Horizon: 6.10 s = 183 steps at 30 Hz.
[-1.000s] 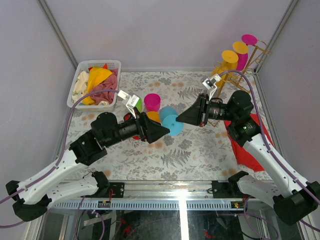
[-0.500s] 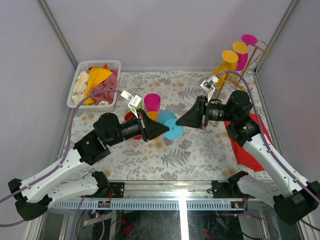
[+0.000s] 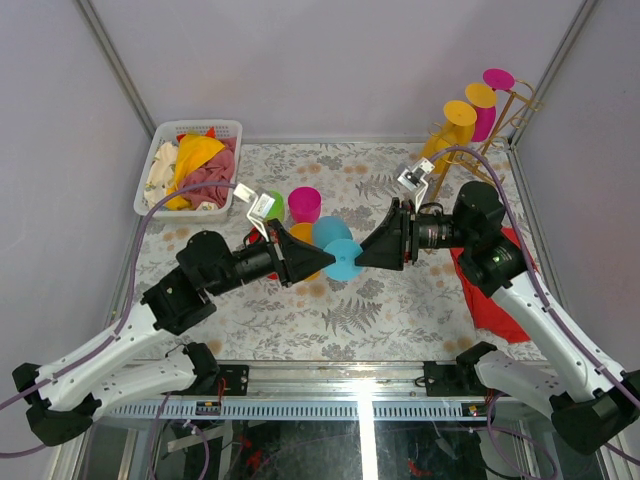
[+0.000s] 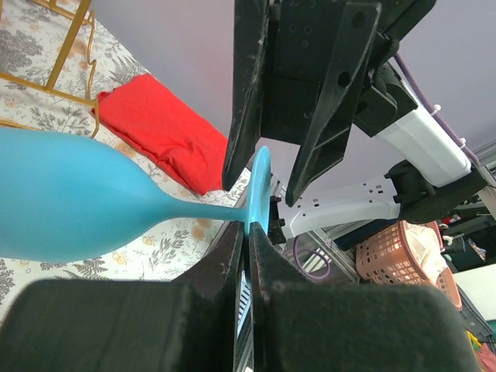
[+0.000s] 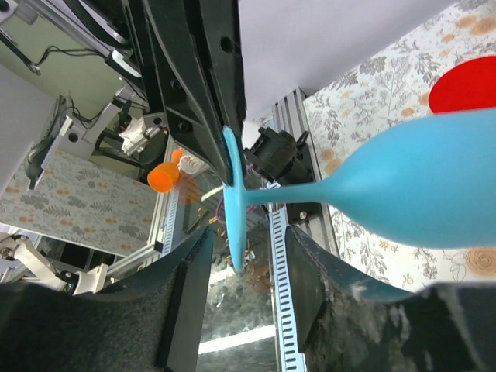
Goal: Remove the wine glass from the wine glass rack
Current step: Place the wine glass at the center of the board.
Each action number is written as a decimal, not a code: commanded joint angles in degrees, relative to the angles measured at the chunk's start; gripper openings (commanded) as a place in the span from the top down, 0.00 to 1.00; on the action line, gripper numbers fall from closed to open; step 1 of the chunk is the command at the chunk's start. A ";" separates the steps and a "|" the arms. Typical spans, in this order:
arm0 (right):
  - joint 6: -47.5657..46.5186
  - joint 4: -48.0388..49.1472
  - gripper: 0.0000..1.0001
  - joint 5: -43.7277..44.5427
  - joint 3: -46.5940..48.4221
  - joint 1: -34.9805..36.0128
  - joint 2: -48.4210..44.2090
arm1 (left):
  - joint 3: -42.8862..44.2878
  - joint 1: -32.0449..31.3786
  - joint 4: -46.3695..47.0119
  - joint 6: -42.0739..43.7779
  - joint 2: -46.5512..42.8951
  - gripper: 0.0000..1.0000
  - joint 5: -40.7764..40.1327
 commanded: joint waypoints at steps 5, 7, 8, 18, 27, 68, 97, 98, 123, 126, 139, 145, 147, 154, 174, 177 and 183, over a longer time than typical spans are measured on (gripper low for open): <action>-6.19 -8.52 0.48 3.75 6.50 6.49 1.80 | -1.59 0.27 5.74 2.94 -4.13 1.00 -3.78; -4.10 -4.57 0.48 3.45 6.26 7.73 2.13 | -1.07 0.30 4.59 3.27 -4.07 1.00 -4.05; -3.07 -2.92 0.50 3.15 6.18 8.36 2.50 | -0.93 0.29 4.04 3.35 -4.04 1.00 -4.21; -1.89 0.79 0.67 4.75 6.44 10.58 4.52 | -0.87 0.29 3.12 3.72 -4.83 1.00 -4.62; -1.51 2.07 0.87 5.63 6.09 10.66 5.89 | -0.16 0.29 0.98 4.78 -5.42 1.00 -5.51; -74.39 -0.40 1.00 9.12 -21.78 26.34 -9.82 | 10.41 0.33 -25.17 1.81 -5.50 0.00 -30.26; -71.97 11.58 1.00 -2.35 -31.23 19.21 -13.15 | 7.72 23.05 -16.45 -2.41 8.31 0.13 36.99; -71.87 11.46 1.00 -2.00 -31.34 19.27 -13.59 | 7.77 23.07 -16.36 -2.35 8.42 0.14 37.62; -69.89 12.48 1.00 0.12 -30.67 19.22 -16.21 | 7.89 18.14 -16.14 5.40 6.25 0.47 48.84; -69.14 10.91 1.00 1.02 -29.40 19.28 -15.71 | 8.24 18.15 -16.14 5.72 6.48 0.53 49.00; -70.43 9.07 1.00 3.08 -27.44 19.23 -14.30 | 9.01 18.06 -16.05 7.59 5.95 0.98 51.70; -70.15 9.32 1.00 3.44 -27.35 19.28 -14.00 | 8.90 18.06 -16.05 7.50 6.42 1.00 50.34; -70.07 9.16 1.00 3.77 -27.33 19.23 -14.05 | 9.02 18.06 -16.05 7.55 6.66 1.00 50.36; -69.54 9.08 0.91 4.98 -27.34 19.28 -14.13 | 9.84 18.06 -16.86 8.22 7.06 1.00 49.55; -69.52 4.43 0.29 10.24 -28.41 19.28 -20.40 | 13.93 18.06 -28.70 15.95 8.26 1.00 41.64; -69.39 2.29 0.27 13.79 -28.40 19.25 -22.27 | 14.18 18.06 -30.41 16.86 7.96 1.00 37.96; -69.87 -3.55 0.26 19.23 -26.47 19.28 -25.14 | 14.15 17.84 -35.76 19.61 7.42 1.00 27.38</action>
